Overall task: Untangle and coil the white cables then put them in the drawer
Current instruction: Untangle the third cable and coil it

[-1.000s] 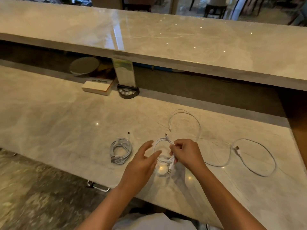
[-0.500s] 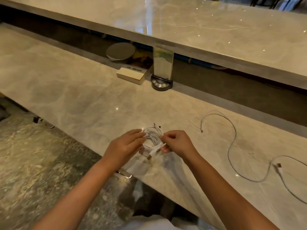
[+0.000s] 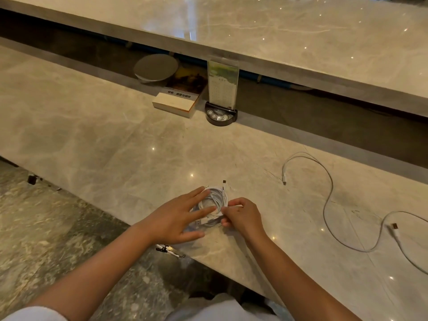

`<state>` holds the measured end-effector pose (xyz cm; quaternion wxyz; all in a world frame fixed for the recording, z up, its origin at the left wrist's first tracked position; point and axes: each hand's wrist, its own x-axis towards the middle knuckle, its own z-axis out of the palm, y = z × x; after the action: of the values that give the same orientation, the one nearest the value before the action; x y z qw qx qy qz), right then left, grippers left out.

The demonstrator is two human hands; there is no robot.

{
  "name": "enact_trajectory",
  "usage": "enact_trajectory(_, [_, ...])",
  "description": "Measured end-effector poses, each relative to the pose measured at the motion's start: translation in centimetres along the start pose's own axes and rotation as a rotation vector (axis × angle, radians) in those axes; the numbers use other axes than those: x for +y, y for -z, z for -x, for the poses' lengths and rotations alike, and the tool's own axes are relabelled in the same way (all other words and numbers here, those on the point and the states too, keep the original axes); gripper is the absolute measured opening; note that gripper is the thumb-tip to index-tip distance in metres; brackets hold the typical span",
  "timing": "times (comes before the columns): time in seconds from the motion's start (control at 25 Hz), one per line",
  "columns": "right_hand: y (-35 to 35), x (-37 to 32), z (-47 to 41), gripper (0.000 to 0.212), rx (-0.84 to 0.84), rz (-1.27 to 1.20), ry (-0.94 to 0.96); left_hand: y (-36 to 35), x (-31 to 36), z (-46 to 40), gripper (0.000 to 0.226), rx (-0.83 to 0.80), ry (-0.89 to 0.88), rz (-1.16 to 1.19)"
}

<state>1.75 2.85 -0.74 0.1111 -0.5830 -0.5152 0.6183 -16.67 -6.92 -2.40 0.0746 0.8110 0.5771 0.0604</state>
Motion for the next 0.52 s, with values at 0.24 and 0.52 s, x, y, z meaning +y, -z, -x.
enact_trajectory(0.24, [-0.1,1.3,-0.5,0.011,0.049,0.134,0.185,-0.7,-0.7,0.0,0.068,-0.095,-0.018,-0.032])
enact_trajectory(0.52, [0.3,1.7,-0.7,0.013,0.045,0.258,0.300,0.3,0.0,-0.2,0.067,-0.092,0.012,-0.051])
